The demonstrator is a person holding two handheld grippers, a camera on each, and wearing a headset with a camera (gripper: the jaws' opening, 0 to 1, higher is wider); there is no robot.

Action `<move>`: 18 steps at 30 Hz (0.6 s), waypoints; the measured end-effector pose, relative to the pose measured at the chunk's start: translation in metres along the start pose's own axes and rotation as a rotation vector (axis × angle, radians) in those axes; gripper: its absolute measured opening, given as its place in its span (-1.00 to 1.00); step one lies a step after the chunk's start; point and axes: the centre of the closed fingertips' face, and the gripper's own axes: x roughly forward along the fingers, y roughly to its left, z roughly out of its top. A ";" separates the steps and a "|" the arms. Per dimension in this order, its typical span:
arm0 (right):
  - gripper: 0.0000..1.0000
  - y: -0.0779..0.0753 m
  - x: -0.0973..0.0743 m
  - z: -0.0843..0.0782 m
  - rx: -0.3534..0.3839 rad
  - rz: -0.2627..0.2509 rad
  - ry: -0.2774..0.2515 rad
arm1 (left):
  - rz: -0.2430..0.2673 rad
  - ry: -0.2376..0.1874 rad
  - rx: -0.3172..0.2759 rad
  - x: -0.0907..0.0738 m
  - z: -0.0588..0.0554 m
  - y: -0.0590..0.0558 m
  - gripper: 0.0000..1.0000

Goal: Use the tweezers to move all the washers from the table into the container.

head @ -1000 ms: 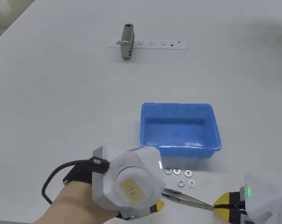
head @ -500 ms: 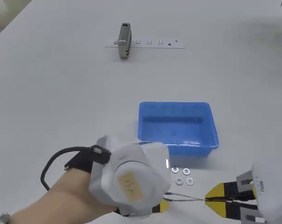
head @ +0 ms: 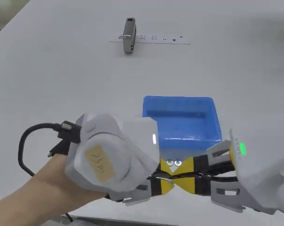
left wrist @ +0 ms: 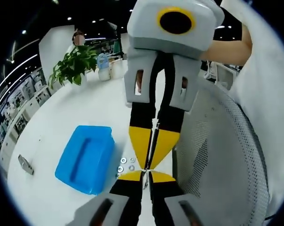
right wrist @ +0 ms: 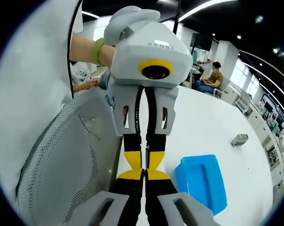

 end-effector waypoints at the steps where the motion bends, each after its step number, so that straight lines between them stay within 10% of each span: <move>1: -1.00 -0.001 0.004 0.004 -0.001 0.004 -0.009 | 0.005 0.000 -0.002 -0.002 -0.002 0.001 -0.99; 7: -1.00 -0.005 0.018 0.016 0.013 0.006 -0.068 | 0.027 0.006 0.000 -0.011 -0.015 0.006 -1.00; 18: -0.57 0.000 0.050 -0.030 0.146 0.039 -0.030 | 0.023 0.005 0.045 -0.015 -0.021 0.006 -1.00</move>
